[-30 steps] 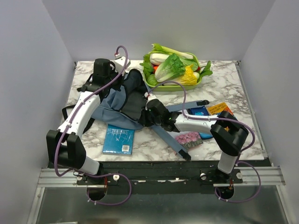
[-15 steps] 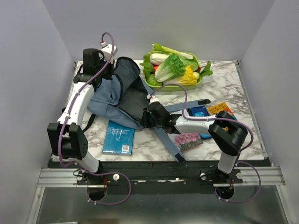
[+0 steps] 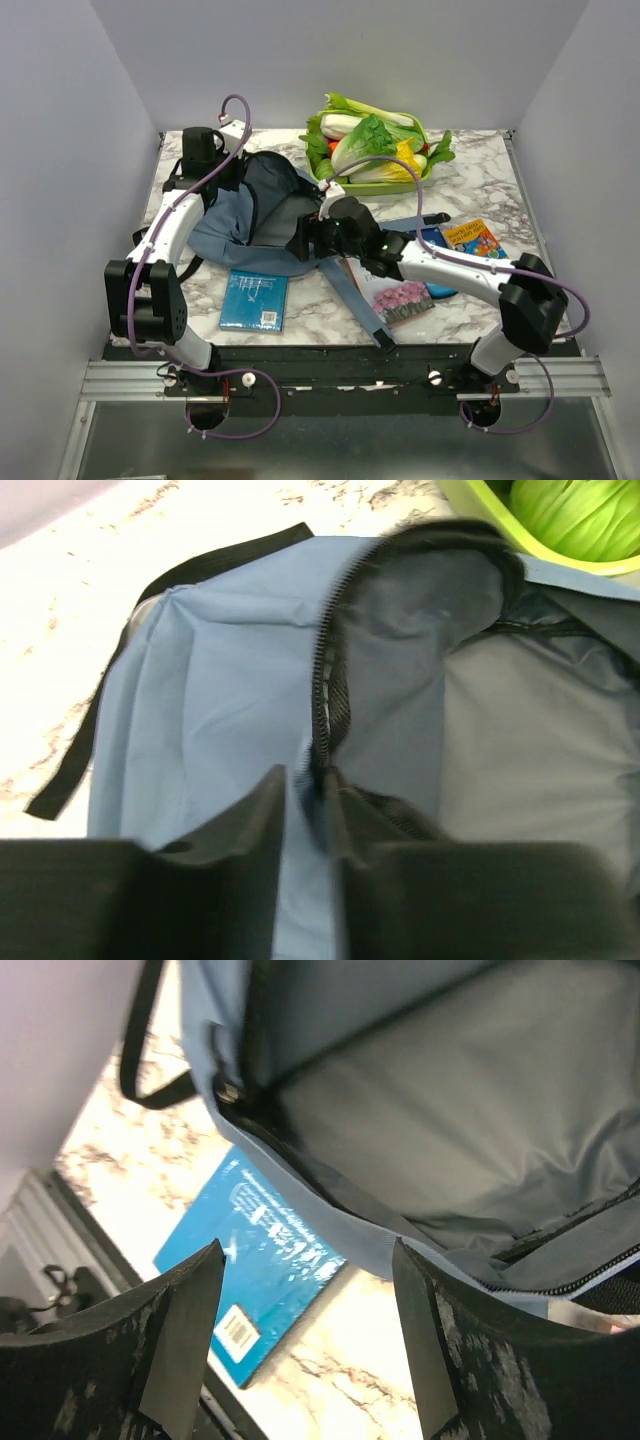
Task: Pack the student bag
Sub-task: Adjust the student bag at the center of the board, then move the book to the center of the board.
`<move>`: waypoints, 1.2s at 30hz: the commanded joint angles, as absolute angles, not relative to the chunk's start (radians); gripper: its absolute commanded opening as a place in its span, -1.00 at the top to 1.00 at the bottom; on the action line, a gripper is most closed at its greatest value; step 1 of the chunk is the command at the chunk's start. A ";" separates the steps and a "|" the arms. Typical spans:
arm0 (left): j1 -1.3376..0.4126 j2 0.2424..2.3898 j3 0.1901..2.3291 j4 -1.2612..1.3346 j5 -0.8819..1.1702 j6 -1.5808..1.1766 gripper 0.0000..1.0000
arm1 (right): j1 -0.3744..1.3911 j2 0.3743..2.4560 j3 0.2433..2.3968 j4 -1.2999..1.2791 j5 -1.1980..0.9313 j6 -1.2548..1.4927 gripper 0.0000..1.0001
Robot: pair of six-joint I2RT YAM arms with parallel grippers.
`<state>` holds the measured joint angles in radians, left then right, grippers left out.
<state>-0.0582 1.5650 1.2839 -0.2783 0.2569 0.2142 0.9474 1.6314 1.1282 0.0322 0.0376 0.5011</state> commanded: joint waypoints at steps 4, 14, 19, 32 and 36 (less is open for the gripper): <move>-0.040 1.457 1.308 -0.353 0.281 0.225 -0.01 | 0.951 1.516 1.027 0.006 -0.271 0.465 -0.54; 0.064 1.243 1.318 -0.854 0.620 0.594 -0.05 | 0.956 1.629 0.923 0.069 -0.486 0.489 -0.54; 0.135 1.256 1.145 -1.069 0.607 0.822 0.17 | 0.954 1.727 0.957 0.084 -0.439 0.525 -0.54; 0.256 1.545 1.077 -1.244 0.623 1.057 0.16 | 0.957 1.825 1.043 0.123 -0.246 0.606 -0.57; 0.256 1.574 1.019 -1.108 0.609 1.017 0.12 | 0.957 1.845 1.054 0.143 -0.221 0.624 -0.57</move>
